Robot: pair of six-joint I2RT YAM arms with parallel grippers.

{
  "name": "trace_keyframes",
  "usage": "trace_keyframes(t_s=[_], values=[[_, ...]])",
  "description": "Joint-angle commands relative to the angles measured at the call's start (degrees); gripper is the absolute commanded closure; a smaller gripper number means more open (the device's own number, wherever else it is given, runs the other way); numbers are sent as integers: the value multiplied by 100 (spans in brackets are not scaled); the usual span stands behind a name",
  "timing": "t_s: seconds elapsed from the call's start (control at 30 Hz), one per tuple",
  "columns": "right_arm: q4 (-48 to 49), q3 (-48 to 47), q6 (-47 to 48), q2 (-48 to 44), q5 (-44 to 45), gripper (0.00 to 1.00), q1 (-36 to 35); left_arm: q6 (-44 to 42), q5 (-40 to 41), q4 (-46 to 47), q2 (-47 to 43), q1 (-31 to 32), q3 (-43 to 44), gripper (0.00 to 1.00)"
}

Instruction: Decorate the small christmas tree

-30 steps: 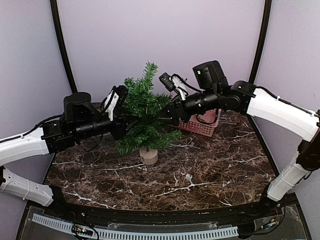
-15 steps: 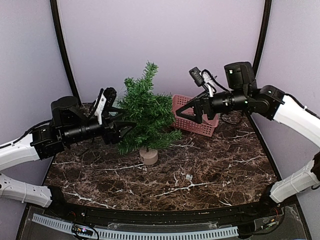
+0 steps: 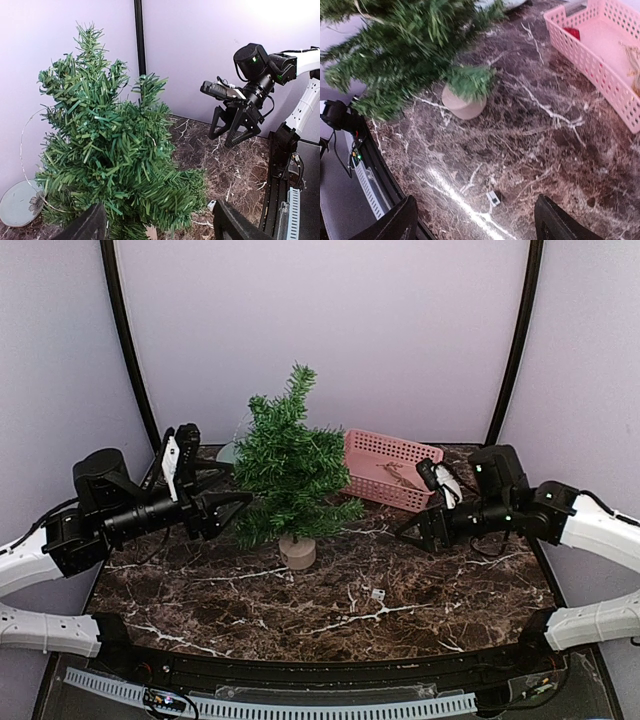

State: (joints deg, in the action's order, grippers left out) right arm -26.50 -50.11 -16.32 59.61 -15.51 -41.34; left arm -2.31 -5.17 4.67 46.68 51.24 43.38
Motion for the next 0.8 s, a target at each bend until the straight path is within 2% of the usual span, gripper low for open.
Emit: trace_keyframes(t_s=[0.0, 0.37, 0.6, 0.77], values=[[546, 681, -363, -190, 468, 21, -299, -12, -93, 320, -180, 8, -281, 25], [2122, 1499, -166, 1166, 948, 38, -1050, 51, 241, 657, -214, 3, -533, 26], [2851, 1385, -37, 2031, 1069, 46, -1306, 98, 372, 763, -214, 3, -630, 26], [2858, 1066, 132, 2611, 1174, 51, -1388, 84, 404, 769, -193, 8, -636, 26]])
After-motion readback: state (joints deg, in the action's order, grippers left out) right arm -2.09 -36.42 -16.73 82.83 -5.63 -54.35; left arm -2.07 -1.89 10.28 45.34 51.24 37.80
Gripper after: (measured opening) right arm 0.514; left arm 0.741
